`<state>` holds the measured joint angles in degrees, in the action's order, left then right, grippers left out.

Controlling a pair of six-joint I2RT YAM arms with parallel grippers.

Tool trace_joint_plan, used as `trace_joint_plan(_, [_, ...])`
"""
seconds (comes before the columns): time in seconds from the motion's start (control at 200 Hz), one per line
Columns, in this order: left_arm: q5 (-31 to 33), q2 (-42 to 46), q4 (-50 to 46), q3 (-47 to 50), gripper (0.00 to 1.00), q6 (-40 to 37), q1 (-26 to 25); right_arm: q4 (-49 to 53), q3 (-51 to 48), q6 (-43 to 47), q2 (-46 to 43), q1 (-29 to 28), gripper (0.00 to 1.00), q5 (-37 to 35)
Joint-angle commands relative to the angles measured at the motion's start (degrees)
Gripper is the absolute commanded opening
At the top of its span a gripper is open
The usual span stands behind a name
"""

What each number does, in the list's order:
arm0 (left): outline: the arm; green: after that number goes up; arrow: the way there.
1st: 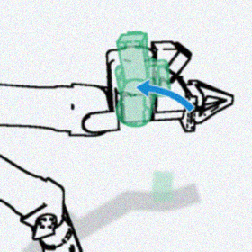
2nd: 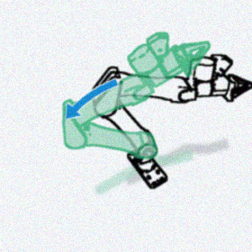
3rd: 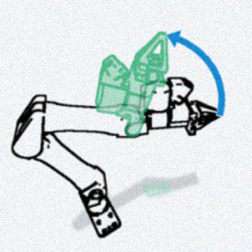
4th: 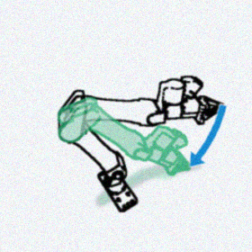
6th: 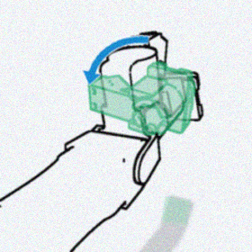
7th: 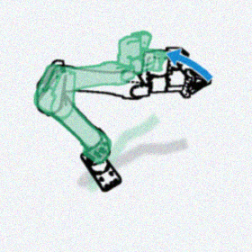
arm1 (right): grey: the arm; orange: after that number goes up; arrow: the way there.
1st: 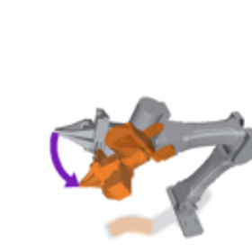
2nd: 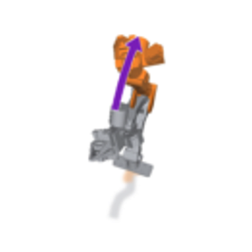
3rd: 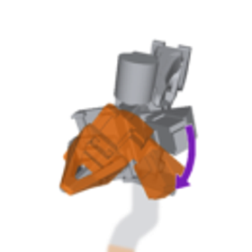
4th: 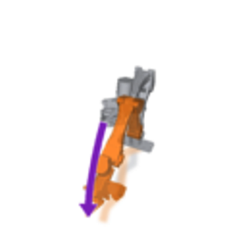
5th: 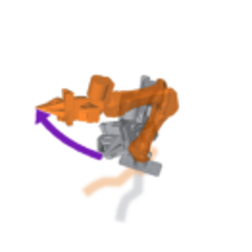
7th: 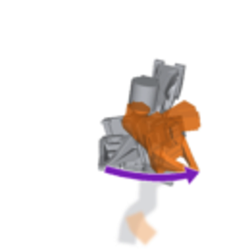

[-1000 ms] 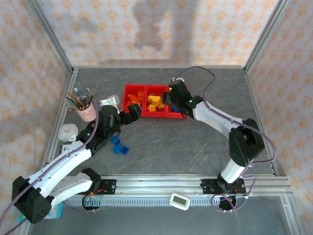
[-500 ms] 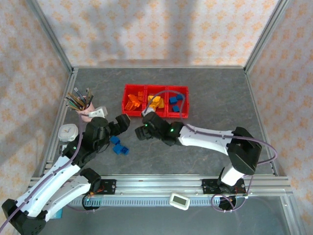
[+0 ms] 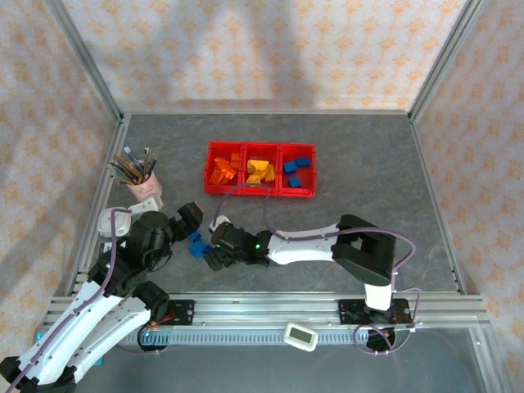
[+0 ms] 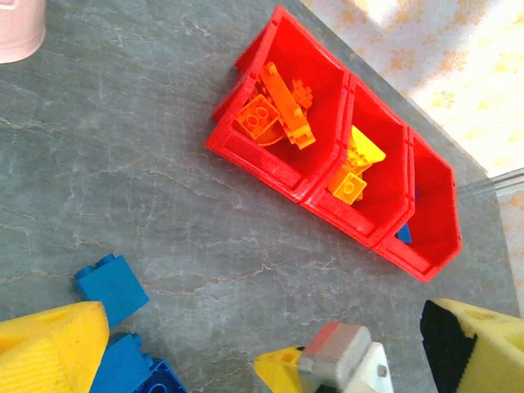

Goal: Sort the legos into containers by color
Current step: Pick up the lego from the bottom-left of the table.

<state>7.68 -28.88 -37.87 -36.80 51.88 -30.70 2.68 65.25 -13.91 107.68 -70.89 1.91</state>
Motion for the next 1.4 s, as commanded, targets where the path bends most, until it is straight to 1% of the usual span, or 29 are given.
trace_joint_plan(0.0, [2.4, 0.9, -3.6, 0.5, 0.99, 1.6, 0.4, -3.3, 2.9, 1.4, 2.3, -0.5, 0.87, 0.0])
trace_joint_plan(0.235, [3.5, 2.0, -4.6, 0.5, 0.99, 2.4, 0.4, -2.7, 6.5, 3.7, 7.3, -0.7, 0.79, 0.3])
trace_joint_plan(0.435, [3.7, 2.5, -4.4, 0.7, 0.99, 2.6, 0.4, -2.1, 8.3, 5.5, 10.3, -0.9, 0.69, -1.3])
trace_joint_plan(0.556, [3.4, 2.0, -3.9, 0.8, 0.99, 2.4, 0.4, -0.8, 10.4, 6.3, 12.2, -0.9, 0.6, -2.3])
trace_joint_plan(0.631, [3.3, 1.7, -3.9, 0.8, 0.99, 2.4, 0.4, -0.7, 10.8, 6.4, 12.6, -0.9, 0.53, -2.6])
trace_joint_plan(0.826, [3.3, 2.0, -3.7, 0.7, 0.99, 2.0, 0.4, -0.3, 10.5, 6.3, 11.3, -0.9, 0.33, -3.1])
trace_joint_plan(0.896, [3.1, 1.9, -3.5, 0.7, 0.99, 2.0, 0.4, -0.3, 9.8, 5.8, 10.1, -0.9, 0.29, -3.3])
trace_joint_plan(0.981, [2.9, 1.7, -3.2, 0.5, 0.99, 1.8, 0.4, -0.4, 8.4, 4.9, 8.0, -0.9, 0.27, -3.3])
trace_joint_plan(1.196, [1.7, -0.3, -1.3, -1.2, 0.99, 0.0, 0.4, 0.2, 2.6, 1.5, 0.2, -0.1, 0.27, -5.2])
trace_joint_plan(1.311, [0.2, -1.5, 1.2, -1.0, 0.99, -1.1, 0.5, 1.5, -0.9, -1.4, -4.8, 1.8, 0.26, -6.7])
trace_joint_plan(1.391, [-1.1, -2.8, 3.3, -1.2, 0.99, -2.0, 0.4, 2.0, -3.6, -3.4, -8.6, 4.2, 0.25, -6.8])
